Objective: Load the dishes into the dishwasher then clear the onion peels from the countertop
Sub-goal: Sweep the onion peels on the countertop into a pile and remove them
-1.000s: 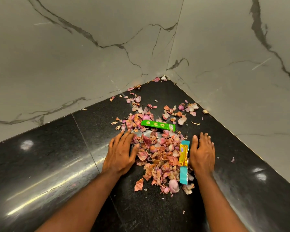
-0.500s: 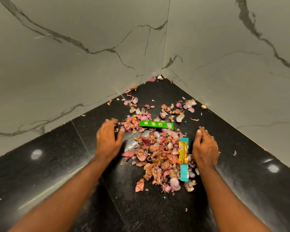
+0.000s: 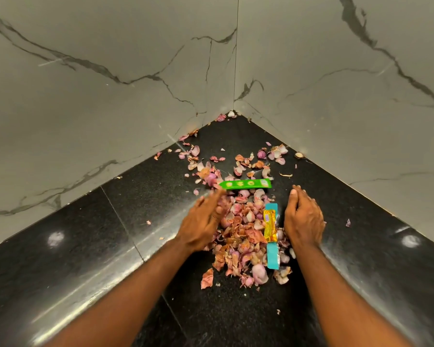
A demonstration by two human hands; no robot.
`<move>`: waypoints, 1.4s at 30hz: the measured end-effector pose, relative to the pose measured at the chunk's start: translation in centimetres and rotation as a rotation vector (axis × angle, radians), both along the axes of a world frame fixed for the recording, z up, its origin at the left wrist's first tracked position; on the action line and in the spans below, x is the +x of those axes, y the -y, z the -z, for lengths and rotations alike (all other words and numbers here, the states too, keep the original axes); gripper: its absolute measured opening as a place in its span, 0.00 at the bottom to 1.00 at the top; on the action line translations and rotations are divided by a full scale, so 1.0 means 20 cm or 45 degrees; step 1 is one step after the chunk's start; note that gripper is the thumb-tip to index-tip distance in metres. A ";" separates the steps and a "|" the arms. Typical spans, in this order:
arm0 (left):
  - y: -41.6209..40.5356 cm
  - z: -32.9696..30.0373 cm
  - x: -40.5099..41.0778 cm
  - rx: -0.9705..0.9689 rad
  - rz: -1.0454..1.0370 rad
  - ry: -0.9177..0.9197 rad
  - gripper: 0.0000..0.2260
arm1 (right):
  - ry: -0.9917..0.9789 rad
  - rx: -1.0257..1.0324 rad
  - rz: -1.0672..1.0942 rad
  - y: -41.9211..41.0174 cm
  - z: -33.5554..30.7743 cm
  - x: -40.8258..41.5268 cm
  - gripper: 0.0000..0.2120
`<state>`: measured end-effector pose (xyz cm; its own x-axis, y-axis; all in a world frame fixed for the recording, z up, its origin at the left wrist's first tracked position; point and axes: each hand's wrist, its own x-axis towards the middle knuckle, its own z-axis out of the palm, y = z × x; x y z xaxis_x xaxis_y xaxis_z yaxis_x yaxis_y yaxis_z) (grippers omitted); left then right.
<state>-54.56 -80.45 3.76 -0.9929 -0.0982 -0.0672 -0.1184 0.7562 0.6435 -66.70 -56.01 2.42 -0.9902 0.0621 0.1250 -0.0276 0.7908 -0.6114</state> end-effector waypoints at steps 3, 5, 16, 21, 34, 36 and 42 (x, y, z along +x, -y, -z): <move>-0.07 -0.06 0.01 0.334 0.107 -0.050 0.24 | -0.003 -0.015 -0.006 0.00 0.01 0.00 0.22; -0.05 -0.09 -0.02 0.389 0.015 -0.242 0.16 | -0.013 -0.023 -0.002 -0.01 0.02 0.00 0.22; 0.43 0.02 -0.19 -0.569 -0.548 0.327 0.41 | -0.059 -0.031 0.028 0.00 0.03 -0.01 0.21; 0.27 0.11 -0.09 -0.629 -0.321 0.310 0.43 | -0.055 -0.017 0.024 0.00 0.03 -0.01 0.22; 0.11 0.01 0.12 0.269 -0.150 -0.161 0.19 | -0.062 -0.024 0.029 0.00 0.04 -0.01 0.22; 0.16 0.05 0.08 -0.033 -0.392 -0.288 0.14 | -0.063 -0.028 0.027 0.00 0.04 -0.01 0.23; 0.20 0.09 0.00 -0.395 -0.438 -0.138 0.15 | -0.063 -0.018 0.048 0.00 0.04 -0.02 0.22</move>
